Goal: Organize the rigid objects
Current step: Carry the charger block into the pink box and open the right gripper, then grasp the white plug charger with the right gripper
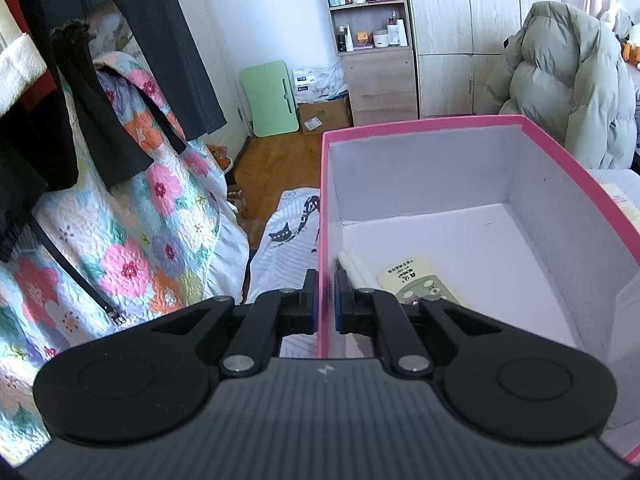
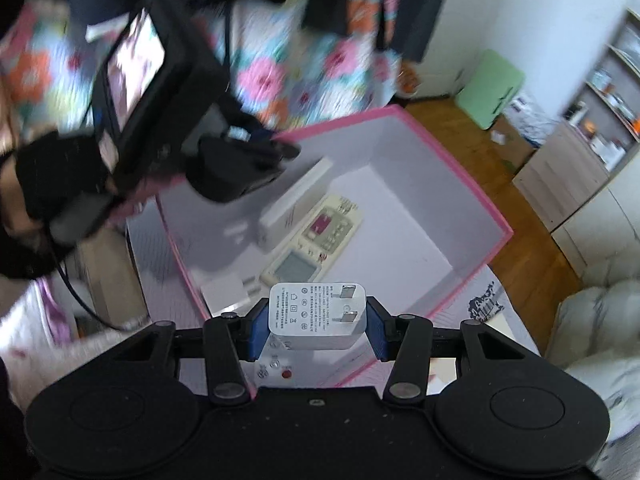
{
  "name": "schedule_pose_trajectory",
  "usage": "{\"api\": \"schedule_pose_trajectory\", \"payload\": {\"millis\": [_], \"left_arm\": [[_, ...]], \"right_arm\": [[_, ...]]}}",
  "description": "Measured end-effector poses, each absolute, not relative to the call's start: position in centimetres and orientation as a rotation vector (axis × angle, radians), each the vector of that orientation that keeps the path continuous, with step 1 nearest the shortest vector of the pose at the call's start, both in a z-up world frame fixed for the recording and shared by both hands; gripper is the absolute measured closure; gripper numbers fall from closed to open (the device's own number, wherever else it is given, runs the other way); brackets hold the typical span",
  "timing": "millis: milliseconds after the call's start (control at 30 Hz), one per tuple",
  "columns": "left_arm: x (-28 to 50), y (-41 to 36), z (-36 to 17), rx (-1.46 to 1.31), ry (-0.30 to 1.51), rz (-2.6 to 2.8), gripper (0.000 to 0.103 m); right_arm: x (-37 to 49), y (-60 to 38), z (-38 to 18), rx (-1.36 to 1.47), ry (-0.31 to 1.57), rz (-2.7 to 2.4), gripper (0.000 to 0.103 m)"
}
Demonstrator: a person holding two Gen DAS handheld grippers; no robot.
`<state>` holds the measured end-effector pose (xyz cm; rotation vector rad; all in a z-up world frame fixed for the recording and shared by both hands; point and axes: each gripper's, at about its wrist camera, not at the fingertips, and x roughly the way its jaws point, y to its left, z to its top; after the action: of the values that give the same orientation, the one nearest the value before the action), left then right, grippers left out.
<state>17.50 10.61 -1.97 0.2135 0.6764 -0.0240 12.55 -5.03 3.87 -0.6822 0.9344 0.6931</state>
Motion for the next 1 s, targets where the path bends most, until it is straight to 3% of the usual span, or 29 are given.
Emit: {"api": "schedule_pose_trajectory", "payload": {"millis": [367, 533, 633, 800, 867, 1000], "left_arm": [[17.3, 11.1, -2.0, 0.167, 0.668, -0.036, 0.097], [17.3, 11.4, -2.1, 0.144, 0.664, -0.047, 0.097], [17.4, 11.3, -2.0, 0.154, 0.663, -0.046, 0.097], [17.4, 11.3, -2.1, 0.152, 0.663, -0.055, 0.097], [17.5, 11.4, -2.1, 0.145, 0.662, -0.058, 0.097], [17.6, 11.5, -2.1, 0.141, 0.661, -0.060, 0.097]], "right_arm": [[18.1, -1.3, -1.1, -0.853, 1.190, 0.685, 0.049], [19.8, -1.6, -2.8, -0.773, 1.218, 0.667, 0.049], [20.5, -2.8, -1.6, -0.636, 1.170, 0.705, 0.039], [20.1, -7.9, 3.8, -0.298, 0.991, 0.778, 0.037], [19.3, -10.7, 5.6, -0.173, 0.880, 0.777, 0.026], [17.9, -15.0, 6.9, -0.126, 0.771, 0.707, 0.023]]}}
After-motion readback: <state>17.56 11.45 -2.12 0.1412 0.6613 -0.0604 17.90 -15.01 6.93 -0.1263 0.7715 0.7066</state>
